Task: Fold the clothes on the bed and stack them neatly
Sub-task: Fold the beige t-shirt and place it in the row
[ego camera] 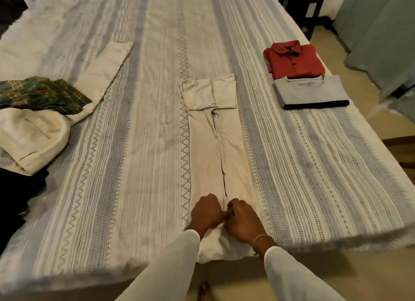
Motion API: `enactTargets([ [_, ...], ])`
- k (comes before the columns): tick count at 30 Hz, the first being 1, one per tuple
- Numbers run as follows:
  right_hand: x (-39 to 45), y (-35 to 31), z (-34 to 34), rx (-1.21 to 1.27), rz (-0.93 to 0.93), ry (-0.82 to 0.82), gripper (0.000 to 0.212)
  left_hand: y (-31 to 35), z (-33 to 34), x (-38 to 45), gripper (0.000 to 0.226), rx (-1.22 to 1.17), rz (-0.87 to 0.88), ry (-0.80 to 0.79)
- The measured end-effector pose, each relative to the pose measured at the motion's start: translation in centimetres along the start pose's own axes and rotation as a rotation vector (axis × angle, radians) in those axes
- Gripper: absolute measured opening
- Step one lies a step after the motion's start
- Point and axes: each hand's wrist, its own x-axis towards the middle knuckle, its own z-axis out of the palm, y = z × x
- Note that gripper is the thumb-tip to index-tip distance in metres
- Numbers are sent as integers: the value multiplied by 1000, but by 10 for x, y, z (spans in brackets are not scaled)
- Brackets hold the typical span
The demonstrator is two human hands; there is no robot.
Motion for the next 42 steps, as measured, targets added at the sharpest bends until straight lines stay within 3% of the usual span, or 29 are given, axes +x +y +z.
enactTargets([
  [9,5,24,-22,-11,-267,-99,19,-9,1,-18,12,32,92,56],
  [17,-4,31,-7,-81,-296,85,19,-12,3,-28,21,-88,134,108],
  [21,-4,33,-11,-55,-330,75,18,-10,2,-30,15,-96,143,107],
  [26,-10,38,-18,-111,-435,173,20,-8,-2,-32,12,-26,163,164],
  [29,-14,39,-8,-230,-474,142,23,-8,-2,-30,14,39,191,116],
  [32,-14,41,-11,-175,-382,135,35,-7,-4,-30,26,68,180,153],
  [34,-13,41,-16,-37,-262,275,29,-12,-7,-28,35,75,80,341],
  [36,-13,40,-19,83,-22,396,25,-22,-9,-29,41,70,-80,476],
  [39,-7,46,-20,233,327,269,36,-36,-11,-28,60,-47,-262,383],
  [42,1,49,-31,366,434,154,27,-49,-17,-18,53,-350,-319,259],
])
